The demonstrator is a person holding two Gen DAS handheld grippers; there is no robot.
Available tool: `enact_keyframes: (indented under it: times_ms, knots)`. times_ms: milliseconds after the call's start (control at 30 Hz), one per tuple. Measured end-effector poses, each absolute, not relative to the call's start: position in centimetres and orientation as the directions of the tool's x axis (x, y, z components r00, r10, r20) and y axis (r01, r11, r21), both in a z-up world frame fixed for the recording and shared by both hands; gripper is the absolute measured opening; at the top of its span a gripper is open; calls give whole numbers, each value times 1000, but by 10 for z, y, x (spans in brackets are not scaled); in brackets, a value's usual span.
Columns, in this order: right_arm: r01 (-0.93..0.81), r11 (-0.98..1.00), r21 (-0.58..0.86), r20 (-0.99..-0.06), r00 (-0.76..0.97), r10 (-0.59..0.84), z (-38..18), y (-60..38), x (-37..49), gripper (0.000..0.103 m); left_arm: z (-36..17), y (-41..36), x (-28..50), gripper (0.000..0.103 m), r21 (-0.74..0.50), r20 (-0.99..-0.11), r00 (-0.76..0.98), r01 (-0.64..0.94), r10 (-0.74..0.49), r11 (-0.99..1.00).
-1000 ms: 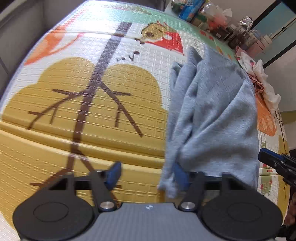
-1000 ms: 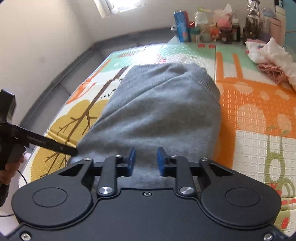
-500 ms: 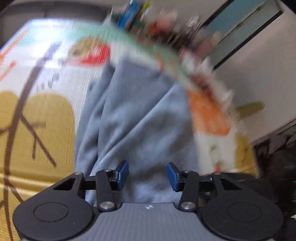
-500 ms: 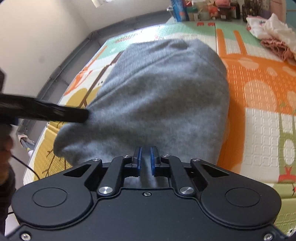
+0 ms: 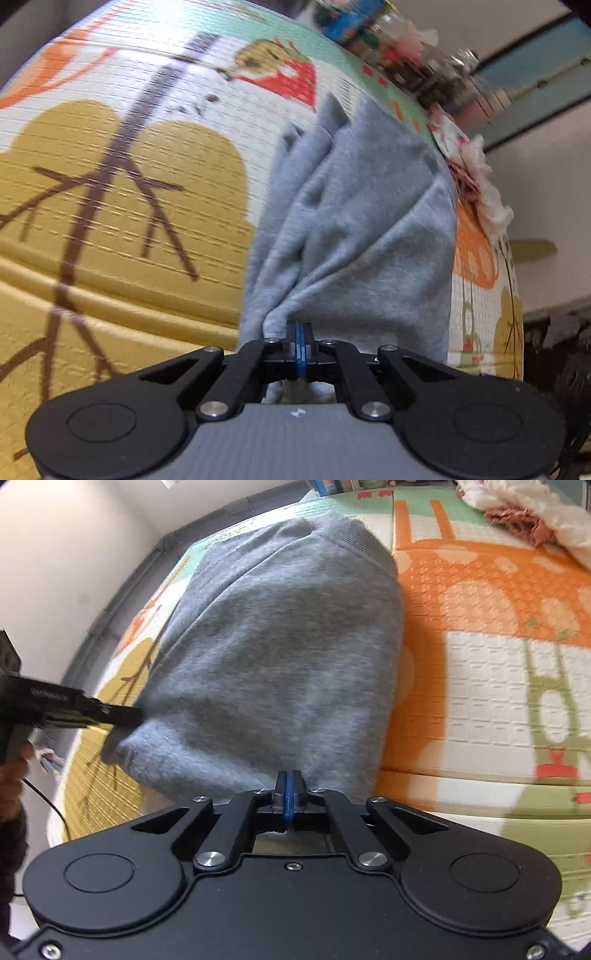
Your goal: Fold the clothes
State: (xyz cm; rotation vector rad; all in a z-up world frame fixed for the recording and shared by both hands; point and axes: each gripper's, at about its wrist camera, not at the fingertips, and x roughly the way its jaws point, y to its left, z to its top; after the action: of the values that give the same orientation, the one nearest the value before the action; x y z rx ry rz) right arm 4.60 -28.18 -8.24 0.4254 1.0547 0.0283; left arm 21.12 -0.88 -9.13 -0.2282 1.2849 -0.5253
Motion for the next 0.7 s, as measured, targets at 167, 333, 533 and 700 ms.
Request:
enact_keyframes:
  times_ms: [167,333,533,700]
  knots:
    - [129,962,240,-808,576,124,-44,-291,47,2,-42,-10,217,13,-415,-810,311,296,-497,861]
    - [127,956,266,-755,644,125,-14,-305,81,2,-10,-49,229,20,-491,-716,317,405,-622,772]
    - [189,926,326,-754,643,134,-28,-316,132,3,-40,-134,251,21,-505,-753,186,454,-632,735]
    - [253,906,339,-783,610,123,-58,-317,151,4,-74,-171,268,21,-482,-793,153,433,-590,761]
